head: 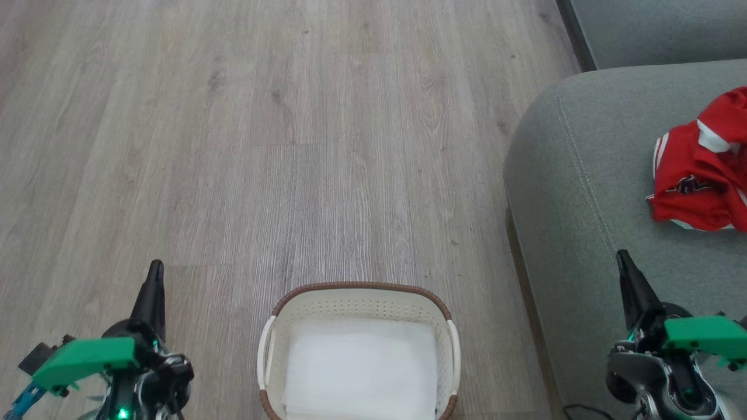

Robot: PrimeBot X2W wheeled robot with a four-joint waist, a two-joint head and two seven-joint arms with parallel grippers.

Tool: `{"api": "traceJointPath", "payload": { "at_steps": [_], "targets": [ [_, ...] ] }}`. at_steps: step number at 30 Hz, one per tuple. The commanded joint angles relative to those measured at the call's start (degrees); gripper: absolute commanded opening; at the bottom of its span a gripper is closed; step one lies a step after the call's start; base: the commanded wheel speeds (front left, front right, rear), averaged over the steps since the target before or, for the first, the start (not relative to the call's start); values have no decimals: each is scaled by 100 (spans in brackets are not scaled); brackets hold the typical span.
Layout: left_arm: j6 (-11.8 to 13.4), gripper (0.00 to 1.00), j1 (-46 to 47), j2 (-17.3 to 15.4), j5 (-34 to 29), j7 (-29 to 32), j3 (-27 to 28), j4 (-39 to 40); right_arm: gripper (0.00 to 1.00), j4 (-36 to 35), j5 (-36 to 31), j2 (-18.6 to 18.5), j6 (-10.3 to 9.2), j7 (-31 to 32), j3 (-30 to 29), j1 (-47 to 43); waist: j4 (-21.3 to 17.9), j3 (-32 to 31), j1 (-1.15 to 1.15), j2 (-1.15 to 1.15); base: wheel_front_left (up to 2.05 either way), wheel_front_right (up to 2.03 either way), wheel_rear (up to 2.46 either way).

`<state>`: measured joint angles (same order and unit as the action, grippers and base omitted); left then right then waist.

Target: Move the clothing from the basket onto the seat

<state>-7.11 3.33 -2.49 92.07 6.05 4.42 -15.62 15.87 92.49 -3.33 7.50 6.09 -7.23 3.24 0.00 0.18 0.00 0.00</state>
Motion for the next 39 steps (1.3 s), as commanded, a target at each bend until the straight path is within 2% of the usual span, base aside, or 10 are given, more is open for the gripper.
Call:
{"api": "traceJointPath", "payload": {
  "at_steps": [1, 39],
  "targets": [
    [-37, 0, 286, -42, 7, 46, 212, 157, 0, -186, -15, 27, -1, 22, 93, 292, 0, 0, 0, 0, 0, 0, 0],
    [-37, 0, 286, -40, 5, 48, 214, 157, 0, -185, -26, 36, -1, 33, 80, 293, 0, 0, 0, 0, 0, 0, 0]
  ]
}}
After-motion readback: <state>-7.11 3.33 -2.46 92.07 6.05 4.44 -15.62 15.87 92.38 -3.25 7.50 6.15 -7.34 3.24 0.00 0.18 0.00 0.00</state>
